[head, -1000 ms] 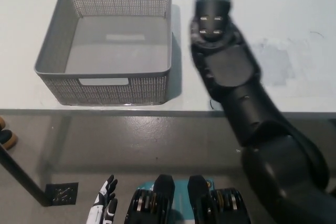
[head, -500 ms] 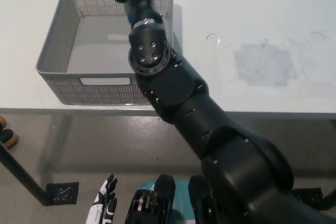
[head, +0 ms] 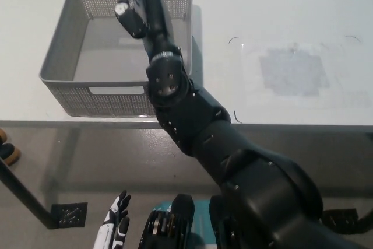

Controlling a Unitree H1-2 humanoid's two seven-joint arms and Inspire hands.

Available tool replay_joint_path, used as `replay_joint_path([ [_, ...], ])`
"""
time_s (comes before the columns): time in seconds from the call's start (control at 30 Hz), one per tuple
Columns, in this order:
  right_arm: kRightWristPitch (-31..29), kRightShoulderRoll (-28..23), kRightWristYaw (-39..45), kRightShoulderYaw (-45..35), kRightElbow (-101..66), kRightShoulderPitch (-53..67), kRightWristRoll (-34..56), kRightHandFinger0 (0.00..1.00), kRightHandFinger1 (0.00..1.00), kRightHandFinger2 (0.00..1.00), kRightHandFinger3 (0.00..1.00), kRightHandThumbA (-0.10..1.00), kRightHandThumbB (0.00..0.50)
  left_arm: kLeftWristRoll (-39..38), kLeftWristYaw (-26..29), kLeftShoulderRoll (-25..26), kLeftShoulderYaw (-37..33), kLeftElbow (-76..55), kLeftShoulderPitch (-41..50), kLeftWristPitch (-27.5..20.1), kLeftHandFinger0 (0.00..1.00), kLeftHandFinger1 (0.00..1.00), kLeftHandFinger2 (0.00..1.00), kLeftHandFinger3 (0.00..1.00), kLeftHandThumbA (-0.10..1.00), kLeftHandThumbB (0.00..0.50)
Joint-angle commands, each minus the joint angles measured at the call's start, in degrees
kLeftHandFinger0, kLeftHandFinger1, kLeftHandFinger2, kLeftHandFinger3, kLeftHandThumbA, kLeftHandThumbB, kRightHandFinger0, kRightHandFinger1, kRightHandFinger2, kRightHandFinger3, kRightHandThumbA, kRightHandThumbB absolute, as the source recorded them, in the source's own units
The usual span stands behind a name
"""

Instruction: Use the right hand to pick up a shampoo and place it into a container on the left side

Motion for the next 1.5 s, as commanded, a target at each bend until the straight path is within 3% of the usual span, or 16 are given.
replay_joint_path([
  [0.0,-2.44,-0.22,2.39,-0.73,-0.02,-0.86,1.49,0.0,0.26,0.78,0.73,-0.1,0.15,-0.76,-1.68,0.37,0.22,-1.83,-0.5,-2.15,1.0,1.0,1.0,1.0,1.0,0.193],
  [0.13,-1.41,-0.99,6.11,-0.97,0.28,-0.32,2.03,0.03,0.39,0.85,0.78,-0.1,0.161,-0.08,-1.58,0.56,0.27,-2.0,-0.64,-2.15,1.0,1.0,1.0,1.0,1.0,0.181],
  [0.17,-0.97,-1.32,7.64,-1.01,0.3,-0.22,2.26,0.16,0.48,0.86,0.78,-0.1,0.164,-0.23,-1.77,0.59,0.23,-1.96,-0.68,-2.15,1.0,1.0,1.0,1.0,1.0,0.177],
  [0.23,-0.65,-1.98,9.43,-0.64,0.26,-0.25,2.2,0.21,0.44,0.64,0.58,0.09,0.187,0.58,-1.15,0.84,-0.05,-1.64,-1.18,-2.15,1.0,1.0,1.0,1.0,1.0,0.156],
  [0.27,-0.49,-2.26,9.95,-0.41,0.2,-0.36,2.06,0.26,0.46,0.65,0.62,0.17,0.208,0.54,-1.25,0.84,-0.01,-1.54,-1.44,-2.15,1.0,1.0,1.0,1.0,1.0,0.16],
  [0.3,-0.27,-2.5,10.66,-0.1,0.03,-0.36,1.86,0.34,0.51,0.7,0.71,0.32,0.238,0.34,-1.46,0.8,0.03,-1.49,-1.47,-2.15,1.0,1.0,1.0,1.0,1.0,0.161],
  [0.33,-0.27,-2.67,11.61,-0.02,-0.23,-0.33,1.91,0.47,0.64,0.82,0.83,0.42,0.265,0.32,-1.5,0.83,-0.04,-1.45,-1.49,-2.15,1.0,1.0,1.0,1.0,1.0,0.161],
  [0.37,-0.75,-2.92,12.75,0.32,-0.47,-0.17,1.71,0.72,0.85,0.98,1.0,0.52,0.276,0.44,-1.47,0.89,-0.12,-1.44,-1.51,-2.15,1.0,1.0,1.0,1.0,1.0,0.162],
  [0.43,-1.37,-3.27,13.96,0.78,-0.6,-0.15,1.42,0.93,1.0,1.0,1.0,0.62,0.321,0.55,-1.44,0.98,-0.12,-1.39,-1.73,-2.15,1.0,1.0,1.0,1.0,1.0,0.163],
  [0.47,-2.13,-3.54,14.86,0.84,-0.48,-0.1,1.53,1.0,1.0,1.0,1.0,0.68,0.368,0.59,-1.39,1.02,-0.15,-1.32,-1.8,-2.15,1.0,1.0,1.0,1.0,1.0,0.162],
  [0.67,-2.42,-4.65,17.58,1.99,-1.28,-0.45,0.85,1.0,1.0,1.0,1.0,0.88,0.431,0.89,-1.36,0.9,0.03,-1.01,-2.12,-2.15,1.0,1.0,1.0,1.0,1.0,0.195],
  [1.0,-4.39,-6.75,18.44,-0.47,-6.42,-2.19,3.48,1.0,1.0,1.0,1.0,0.87,0.398,-0.12,-1.89,0.89,0.06,-0.61,-2.51,-2.15,1.0,1.0,1.0,1.0,1.0,0.215],
  [1.13,-1.92,-8.45,18.79,-1.47,-13.05,-2.13,3.86,1.0,1.0,1.0,1.0,0.92,0.424,-0.47,-2.43,1.01,0.17,-0.48,-2.59,-2.15,1.0,1.0,1.0,1.0,1.0,0.231],
  [1.23,0.2,-10.01,19.09,-1.74,-19.38,-1.3,3.66,1.0,1.0,1.0,1.0,0.99,0.412,-0.04,-2.05,1.15,-0.07,-0.44,-2.53,-2.15,1.0,1.0,1.0,1.0,1.0,0.219],
  [1.4,3.34,-12.77,21.47,-3.83,-31.65,0.42,6.34,1.0,1.0,1.0,1.0,0.94,0.41,-0.04,-2.32,1.01,0.01,-0.27,-2.3,-2.15,1.0,1.0,1.0,1.0,1.0,0.216],
  [1.47,6.08,-13.89,22.64,-5.13,-39.32,1.87,8.3,1.0,1.0,1.0,1.0,0.9,0.408,0.29,-1.65,1.19,-0.42,-0.1,-2.59,-2.15,1.0,1.0,1.0,1.0,1.0,0.188],
])
